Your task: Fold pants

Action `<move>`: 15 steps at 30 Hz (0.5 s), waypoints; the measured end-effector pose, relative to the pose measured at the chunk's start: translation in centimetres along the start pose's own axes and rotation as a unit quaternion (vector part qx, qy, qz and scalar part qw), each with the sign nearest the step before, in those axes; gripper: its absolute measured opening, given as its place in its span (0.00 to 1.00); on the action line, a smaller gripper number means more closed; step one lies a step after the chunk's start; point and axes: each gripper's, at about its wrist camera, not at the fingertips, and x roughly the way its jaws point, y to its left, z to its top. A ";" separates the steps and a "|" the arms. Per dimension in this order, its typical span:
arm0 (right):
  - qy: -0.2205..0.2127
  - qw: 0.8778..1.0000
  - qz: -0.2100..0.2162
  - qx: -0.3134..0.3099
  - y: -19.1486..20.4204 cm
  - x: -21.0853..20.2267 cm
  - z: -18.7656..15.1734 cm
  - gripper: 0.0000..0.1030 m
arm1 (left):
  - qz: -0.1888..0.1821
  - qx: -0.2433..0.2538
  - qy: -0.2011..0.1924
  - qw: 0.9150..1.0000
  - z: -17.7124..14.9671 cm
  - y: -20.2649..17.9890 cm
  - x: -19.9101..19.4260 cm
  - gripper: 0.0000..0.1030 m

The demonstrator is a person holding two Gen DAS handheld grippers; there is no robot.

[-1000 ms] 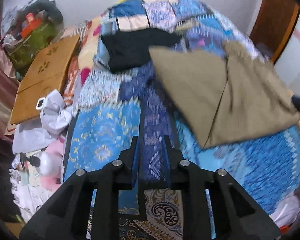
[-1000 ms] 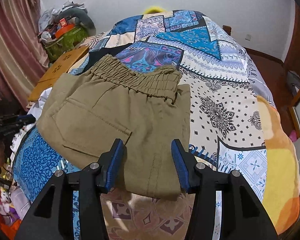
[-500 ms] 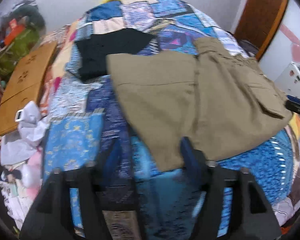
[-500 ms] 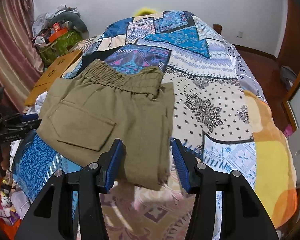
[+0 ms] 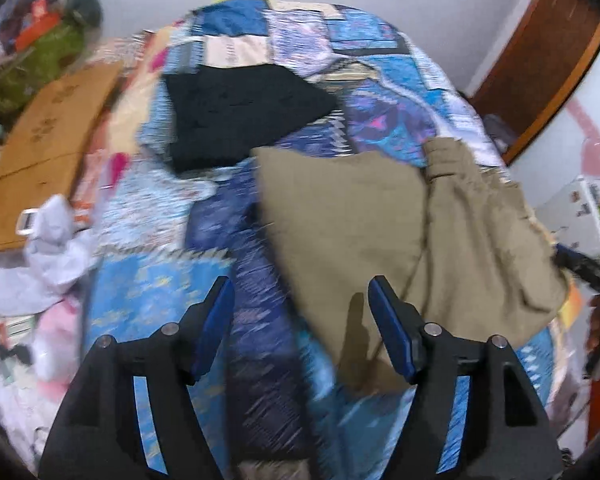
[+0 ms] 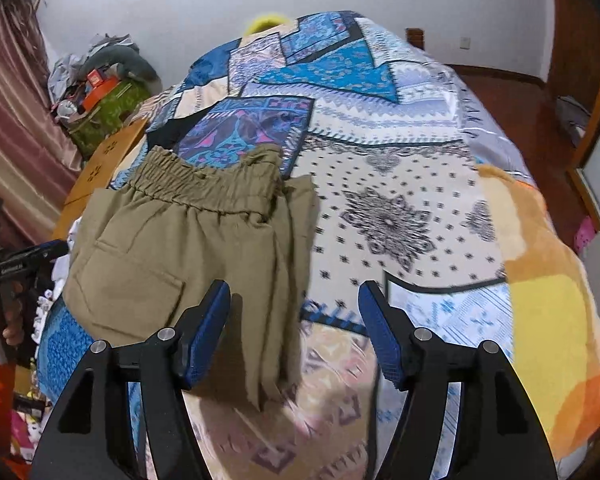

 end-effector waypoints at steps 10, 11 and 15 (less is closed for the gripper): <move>0.038 0.994 0.081 0.055 -2.0 4.4 1.0 0.64 | -0.076 -0.034 0.038 0.996 1.7 0.0 4.7 0.70; 0.039 0.994 0.083 0.052 -2.0 4.6 1.2 0.64 | -0.076 -0.027 0.036 0.996 1.8 -0.3 4.8 0.67; 0.039 0.995 0.085 0.043 -1.5 5.1 1.8 0.53 | -0.067 0.010 0.023 0.997 2.4 -1.9 4.8 0.47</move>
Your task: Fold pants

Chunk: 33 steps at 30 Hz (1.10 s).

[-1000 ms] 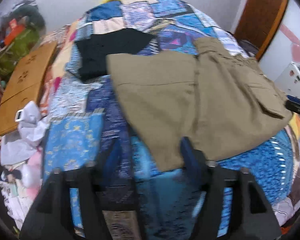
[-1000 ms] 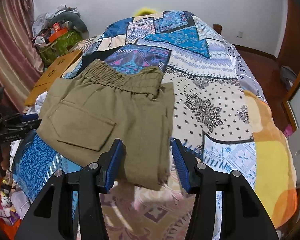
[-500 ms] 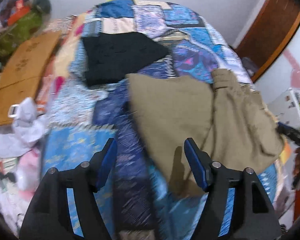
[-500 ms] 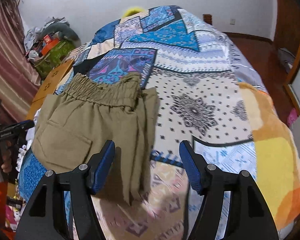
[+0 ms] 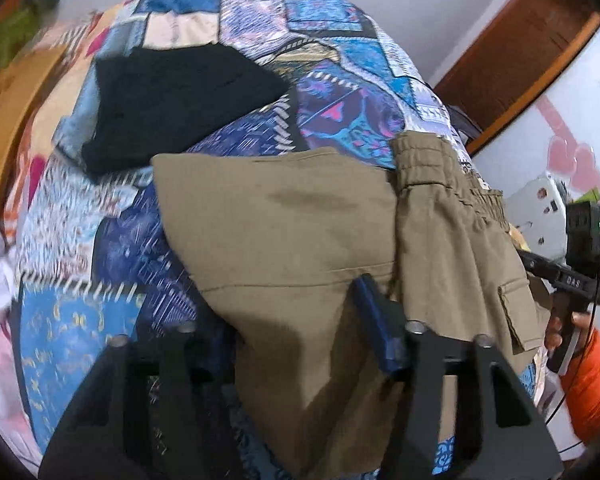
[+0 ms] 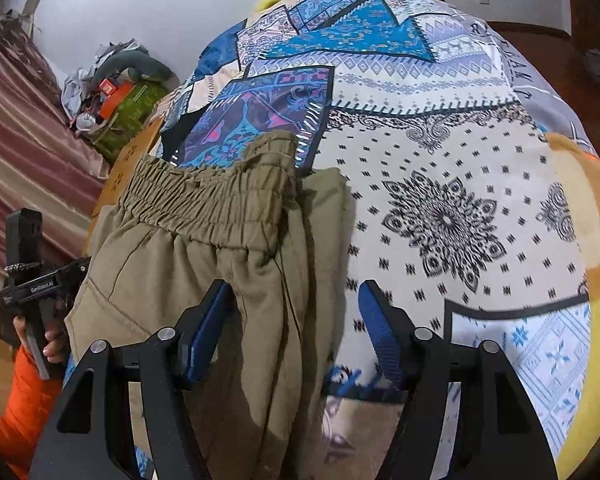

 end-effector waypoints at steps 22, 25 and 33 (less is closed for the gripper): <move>-0.051 0.993 -0.041 -0.095 5.6 -3.1 3.2 0.12 | 0.044 0.022 -0.088 0.995 2.5 -3.4 -6.2 0.06; -0.070 0.990 -0.045 -0.115 7.2 -3.6 4.5 0.11 | 0.063 0.038 -0.108 0.991 3.9 -4.0 -7.7 0.05; -0.122 0.979 -0.047 -0.156 11.2 -4.2 9.4 0.11 | 0.105 0.054 -0.167 0.979 8.3 -3.0 -11.4 0.05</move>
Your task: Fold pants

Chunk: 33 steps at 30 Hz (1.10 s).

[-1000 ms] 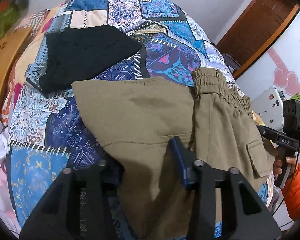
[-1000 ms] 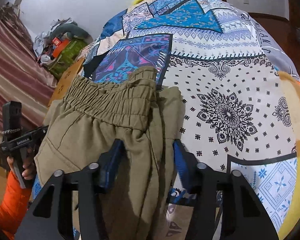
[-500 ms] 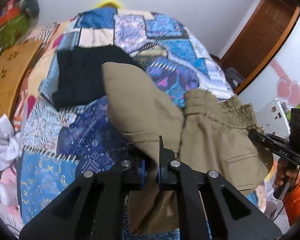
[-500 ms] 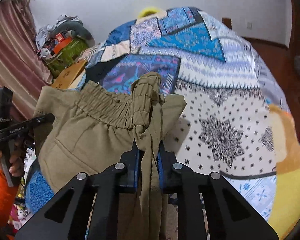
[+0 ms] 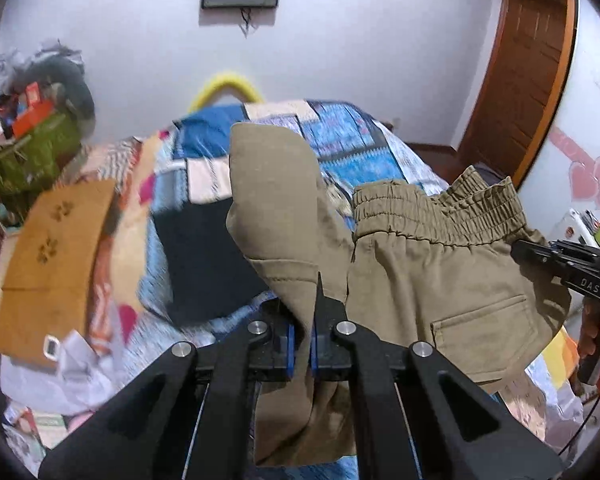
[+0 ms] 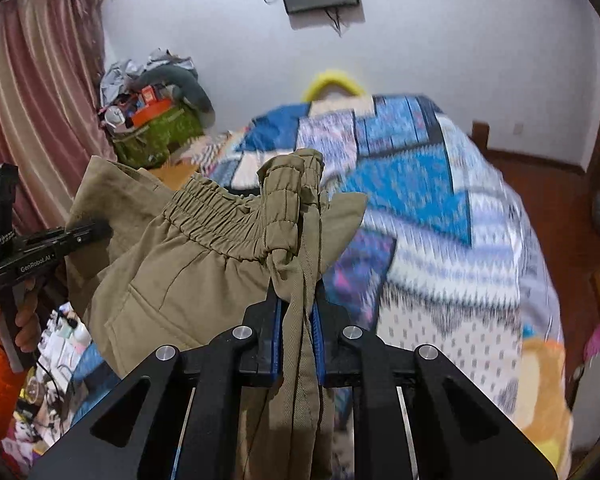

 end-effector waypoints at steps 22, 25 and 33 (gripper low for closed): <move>-0.015 0.999 0.014 -0.034 3.6 15.6 9.3 0.11 | 0.095 -0.048 -0.007 0.994 5.7 12.2 12.6 0.05; 0.003 0.999 0.017 -0.034 3.8 18.5 9.1 0.11 | 0.095 -0.054 0.009 0.994 4.9 13.9 15.2 0.05; 0.044 0.999 0.014 -0.028 3.8 24.7 7.7 0.11 | 0.102 -0.109 0.067 0.987 1.8 18.6 22.6 0.05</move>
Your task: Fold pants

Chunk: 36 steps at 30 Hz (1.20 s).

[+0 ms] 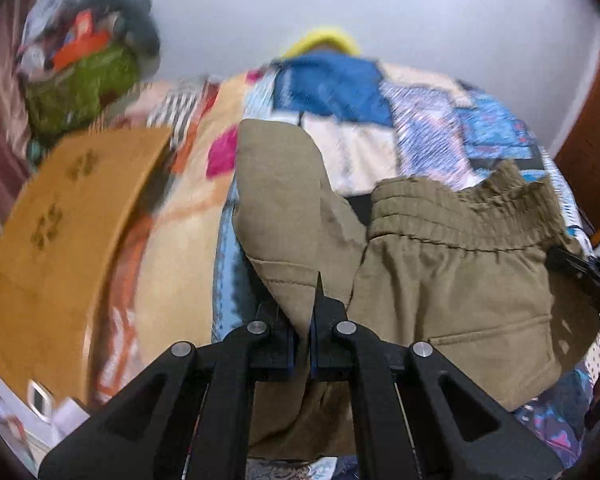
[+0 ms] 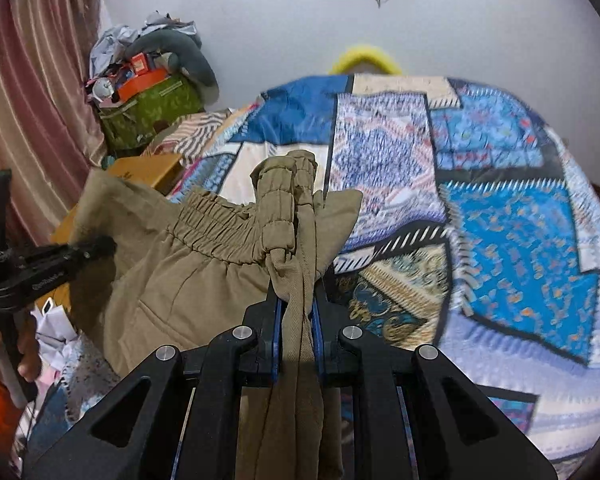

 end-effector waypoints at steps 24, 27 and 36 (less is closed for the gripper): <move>-0.022 0.998 -0.037 -0.035 2.7 -10.3 -1.0 0.33 | -0.001 0.026 0.002 1.000 -3.1 0.6 -10.3 0.31; -0.086 0.995 -0.009 -0.044 4.8 -16.9 -0.9 0.33 | -0.018 0.049 -0.051 0.997 -3.2 -1.3 -17.2 0.31; -0.238 0.969 0.044 -0.052 10.5 -32.3 -4.1 0.33 | -0.027 0.112 -0.203 0.972 -6.8 -6.3 -35.0 0.32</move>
